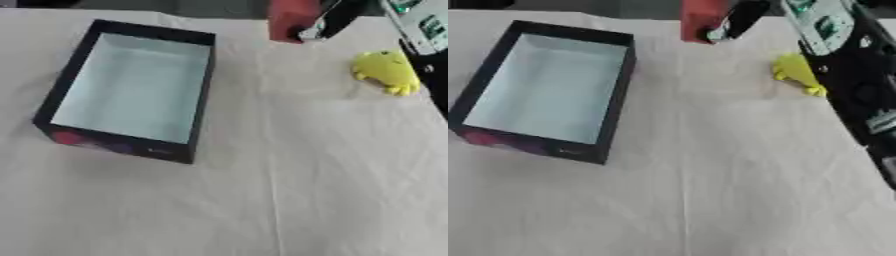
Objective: Pick up objects on the table and place them in the box.
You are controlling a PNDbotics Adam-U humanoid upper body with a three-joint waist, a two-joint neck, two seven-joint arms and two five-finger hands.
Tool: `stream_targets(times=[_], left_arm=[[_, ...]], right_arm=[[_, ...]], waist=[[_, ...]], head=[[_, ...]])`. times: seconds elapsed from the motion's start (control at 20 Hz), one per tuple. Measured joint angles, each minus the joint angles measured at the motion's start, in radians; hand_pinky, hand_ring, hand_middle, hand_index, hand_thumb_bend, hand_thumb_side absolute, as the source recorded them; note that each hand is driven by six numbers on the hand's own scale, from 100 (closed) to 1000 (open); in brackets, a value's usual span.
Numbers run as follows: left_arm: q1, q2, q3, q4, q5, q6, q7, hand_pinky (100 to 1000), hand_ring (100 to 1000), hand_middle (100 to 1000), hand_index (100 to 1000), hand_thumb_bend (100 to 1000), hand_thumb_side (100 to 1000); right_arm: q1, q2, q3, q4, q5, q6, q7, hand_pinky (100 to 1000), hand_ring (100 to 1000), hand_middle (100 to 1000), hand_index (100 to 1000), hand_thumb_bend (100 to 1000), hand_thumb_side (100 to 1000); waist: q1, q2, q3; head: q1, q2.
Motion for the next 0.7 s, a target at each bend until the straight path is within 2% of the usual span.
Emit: stream_targets(times=[0.35, 0.5, 0.6, 0.65, 0.7], left_arm=[[0.013, -0.001, 0.016, 0.014, -0.037, 0.001, 0.032, 799, 753, 795, 842, 599, 678], [0.016, -0.002, 0.024, 0.034, -0.035, 0.002, 0.041, 798, 750, 791, 839, 567, 693], [0.016, -0.007, 0.025, 0.052, -0.029, 0.002, 0.043, 797, 749, 790, 838, 576, 683], [0.014, -0.011, 0.025, 0.062, -0.026, 0.003, 0.043, 797, 748, 789, 838, 532, 663], [0.011, -0.012, 0.025, 0.072, -0.023, 0.003, 0.042, 797, 747, 788, 838, 575, 683]], right_arm=[[-0.031, 0.164, 0.045, -0.033, 0.001, 0.03, 0.03, 828, 564, 552, 637, 280, 100], [-0.04, 0.225, 0.057, -0.04, 0.007, 0.039, 0.021, 828, 564, 554, 638, 276, 100], [-0.044, 0.263, 0.065, -0.044, 0.012, 0.049, 0.007, 827, 560, 552, 635, 270, 100], [-0.044, 0.28, 0.07, -0.045, 0.015, 0.054, -0.001, 827, 560, 552, 634, 267, 100], [-0.044, 0.296, 0.074, -0.045, 0.017, 0.058, -0.01, 825, 549, 538, 627, 297, 100]], waist=[[-0.007, -0.009, 0.027], [-0.013, -0.009, 0.036], [-0.018, -0.009, 0.043], [-0.02, -0.009, 0.046], [-0.022, -0.009, 0.047]], head=[[-0.043, 0.016], [-0.062, 0.023], [-0.075, 0.024], [-0.08, 0.024], [-0.084, 0.024]])
